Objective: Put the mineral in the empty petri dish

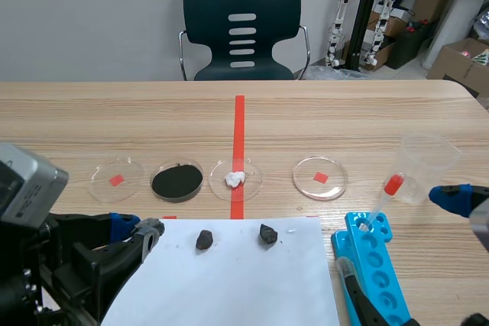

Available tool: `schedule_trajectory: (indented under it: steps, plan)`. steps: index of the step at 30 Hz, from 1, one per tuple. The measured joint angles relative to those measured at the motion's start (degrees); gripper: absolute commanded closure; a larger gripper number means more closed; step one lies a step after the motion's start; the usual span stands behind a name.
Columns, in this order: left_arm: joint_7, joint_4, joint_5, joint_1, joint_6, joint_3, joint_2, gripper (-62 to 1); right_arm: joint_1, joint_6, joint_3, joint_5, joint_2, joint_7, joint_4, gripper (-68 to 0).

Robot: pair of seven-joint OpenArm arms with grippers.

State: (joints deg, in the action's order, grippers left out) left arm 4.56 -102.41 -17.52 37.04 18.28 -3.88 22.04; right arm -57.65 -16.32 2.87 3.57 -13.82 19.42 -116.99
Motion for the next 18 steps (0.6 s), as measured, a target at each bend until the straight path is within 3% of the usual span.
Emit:
schedule_trajectory:
  steps: [6,15,18]
  plan:
    - [4.52,4.24,-0.59,-5.97,-0.9,-0.02,-1.55,-13.0,0.0,0.0,0.0,0.0,-0.02,0.0,0.0,-67.9]
    - [17.31,8.09,-0.98,-14.56,-16.5,1.81,-7.8,-13.0,0.0,0.0,0.0,0.0,-0.02,0.0,0.0,-67.9]
    - [18.88,9.18,-0.92,-17.7,-18.62,2.75,-8.48,-13.0,0.0,0.0,0.0,0.0,0.0,0.0,0.0,-67.9]
